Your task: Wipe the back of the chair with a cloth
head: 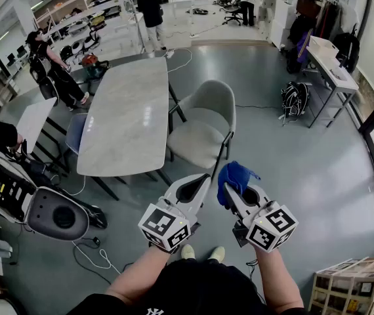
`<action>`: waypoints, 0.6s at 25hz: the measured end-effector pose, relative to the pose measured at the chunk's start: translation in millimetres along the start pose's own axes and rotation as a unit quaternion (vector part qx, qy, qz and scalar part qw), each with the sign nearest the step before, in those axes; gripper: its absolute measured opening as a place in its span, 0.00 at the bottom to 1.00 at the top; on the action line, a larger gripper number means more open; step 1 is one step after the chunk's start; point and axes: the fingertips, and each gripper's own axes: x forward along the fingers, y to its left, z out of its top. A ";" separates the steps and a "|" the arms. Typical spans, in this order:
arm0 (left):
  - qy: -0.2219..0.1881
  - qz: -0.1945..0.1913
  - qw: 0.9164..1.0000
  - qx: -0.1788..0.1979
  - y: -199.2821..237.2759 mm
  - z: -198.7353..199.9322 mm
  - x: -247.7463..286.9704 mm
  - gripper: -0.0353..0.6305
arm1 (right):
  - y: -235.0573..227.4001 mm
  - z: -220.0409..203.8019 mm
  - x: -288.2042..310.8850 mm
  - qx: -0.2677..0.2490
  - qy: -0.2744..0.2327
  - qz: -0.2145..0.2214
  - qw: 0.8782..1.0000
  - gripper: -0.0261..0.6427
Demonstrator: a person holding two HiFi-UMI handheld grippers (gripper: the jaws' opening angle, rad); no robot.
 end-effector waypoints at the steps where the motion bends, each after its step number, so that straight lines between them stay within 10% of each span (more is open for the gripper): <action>1: 0.000 0.001 1.000 0.000 -1.8 -0.5 1.6 0.06 | -0.7 0.5 -1.4 0.000 -0.001 0.003 1.000 0.12; 15: 0.004 0.008 1.000 -0.007 -10.6 -5.8 13.8 0.06 | -7.0 4.5 -10.5 0.020 -0.007 0.033 0.999 0.13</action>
